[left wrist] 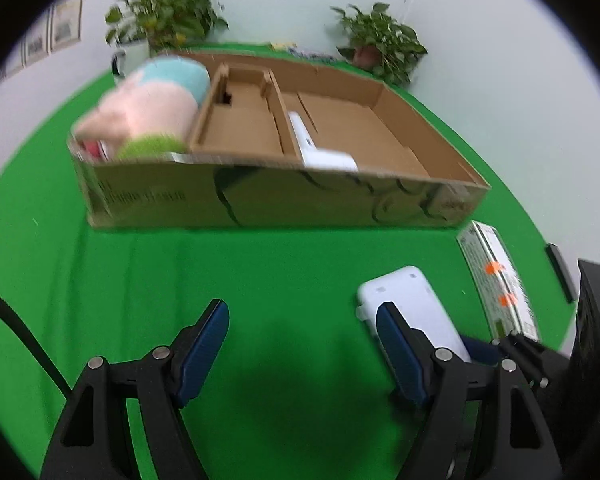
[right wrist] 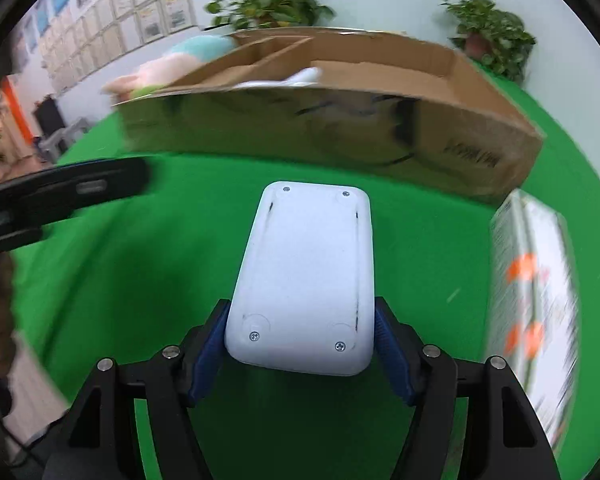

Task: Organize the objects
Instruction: 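Withdraw the right gripper and reach toward the white plastic case, then grasp the white plastic case with the right gripper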

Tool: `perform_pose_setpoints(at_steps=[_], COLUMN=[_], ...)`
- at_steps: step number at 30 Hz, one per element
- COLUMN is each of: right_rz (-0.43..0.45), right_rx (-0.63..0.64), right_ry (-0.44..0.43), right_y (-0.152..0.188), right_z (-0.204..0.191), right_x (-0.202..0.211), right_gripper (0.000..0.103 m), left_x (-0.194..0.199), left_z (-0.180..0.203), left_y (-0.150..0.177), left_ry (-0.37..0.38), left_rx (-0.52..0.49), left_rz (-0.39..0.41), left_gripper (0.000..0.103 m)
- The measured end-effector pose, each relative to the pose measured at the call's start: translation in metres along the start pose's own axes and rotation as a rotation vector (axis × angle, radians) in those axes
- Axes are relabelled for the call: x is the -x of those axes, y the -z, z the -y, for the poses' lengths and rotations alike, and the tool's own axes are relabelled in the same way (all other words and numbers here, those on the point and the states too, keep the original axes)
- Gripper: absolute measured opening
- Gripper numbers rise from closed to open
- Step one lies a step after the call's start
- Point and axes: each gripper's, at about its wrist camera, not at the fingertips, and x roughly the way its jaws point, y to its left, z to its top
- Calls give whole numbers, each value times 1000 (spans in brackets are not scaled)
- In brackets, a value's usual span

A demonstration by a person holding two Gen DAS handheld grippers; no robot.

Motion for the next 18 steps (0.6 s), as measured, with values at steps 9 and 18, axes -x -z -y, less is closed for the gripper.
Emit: perform_pose_setpoints(at_steps=[9, 18], right_rz=[78, 65], right_rx=[22, 49], right_ry=[-42, -12], right_y=[23, 16], right_z=[-23, -36], right_x=[12, 2], right_gripper=[102, 80], left_x=[-25, -29], left_z=[3, 4], left_y=[13, 17], left_ry=[191, 295], left_rx=[48, 102], left_rz=[-140, -145], left_gripper=[76, 75])
